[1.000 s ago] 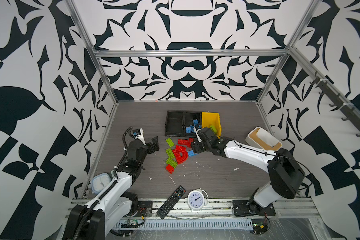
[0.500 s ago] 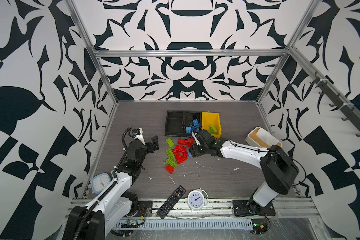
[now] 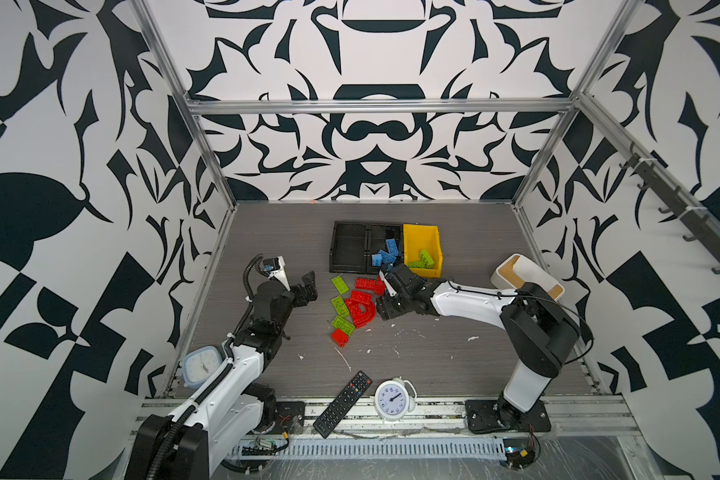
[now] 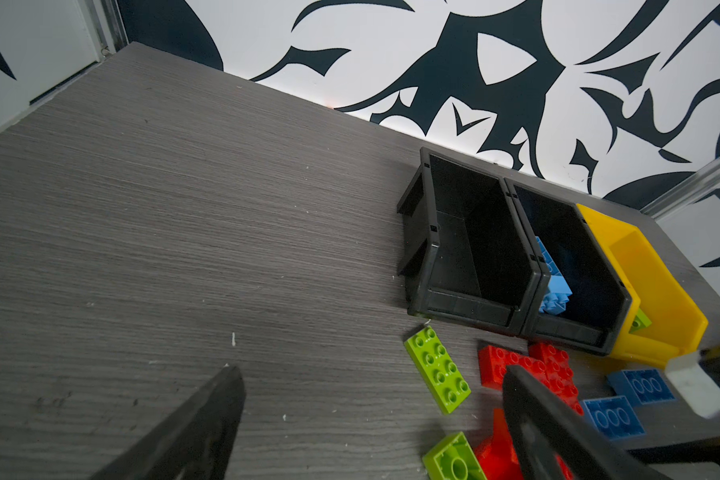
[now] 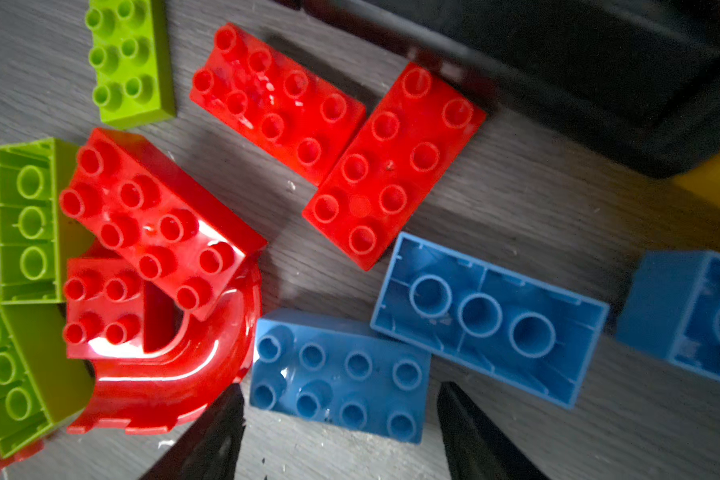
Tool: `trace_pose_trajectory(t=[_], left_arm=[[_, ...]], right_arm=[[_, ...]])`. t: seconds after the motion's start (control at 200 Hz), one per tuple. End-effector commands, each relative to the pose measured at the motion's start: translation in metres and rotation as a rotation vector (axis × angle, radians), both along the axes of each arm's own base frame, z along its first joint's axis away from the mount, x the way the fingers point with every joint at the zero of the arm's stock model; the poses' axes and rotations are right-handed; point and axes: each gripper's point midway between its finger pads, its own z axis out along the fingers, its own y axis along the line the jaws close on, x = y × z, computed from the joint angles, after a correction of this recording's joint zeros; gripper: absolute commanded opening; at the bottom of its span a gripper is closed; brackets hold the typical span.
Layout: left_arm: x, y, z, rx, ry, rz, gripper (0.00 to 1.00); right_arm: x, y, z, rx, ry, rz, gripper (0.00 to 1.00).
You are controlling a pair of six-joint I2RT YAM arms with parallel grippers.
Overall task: Sort the legos into containers by color
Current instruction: 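Move the right gripper back over the pile toward the next blue brick, then lower the right gripper onto a blue 2x4 brick, close and lift it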
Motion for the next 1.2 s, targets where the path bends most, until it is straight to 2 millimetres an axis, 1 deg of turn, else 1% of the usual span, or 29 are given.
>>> trace_pose_trajectory(t=[0.0, 0.105, 0.215, 0.365, 0.58, 0.835, 0.995, 1.195], left_arm=[[0.0, 0.004, 0.006, 0.003, -0.02, 0.015, 0.99], [0.001, 0.004, 0.007, 0.005, -0.021, 0.014, 1.0], [0.001, 0.003, 0.004, -0.001, -0.014, 0.012, 0.99], [0.002, 0.0, 0.006, -0.004, -0.013, 0.0, 0.99], [0.001, 0.002, 0.006, -0.003, -0.017, 0.006, 0.99], [0.002, 0.001, 0.003, -0.002, -0.008, 0.005, 0.99], [0.002, 0.001, 0.004, -0.001, -0.01, 0.005, 0.99], [0.002, 0.002, 0.004, -0.002, -0.011, 0.011, 0.99]], right_arm=[[0.006, 0.01, 0.011, 0.029, -0.028, 0.01, 0.76], [0.005, 0.007, 0.006, 0.017, -0.026, 0.003, 0.76], [0.004, 0.008, 0.002, 0.01, -0.022, 0.005, 0.76], [0.004, 0.008, -0.002, -0.022, -0.036, 0.009, 0.75], [0.002, 0.005, -0.005, -0.04, -0.03, 0.01, 0.69], [-0.002, 0.005, -0.005, -0.038, -0.033, 0.009, 0.62], [-0.006, 0.004, 0.001, -0.037, -0.053, 0.013, 0.6], [-0.011, 0.001, 0.02, 0.006, -0.09, 0.001, 0.58]])
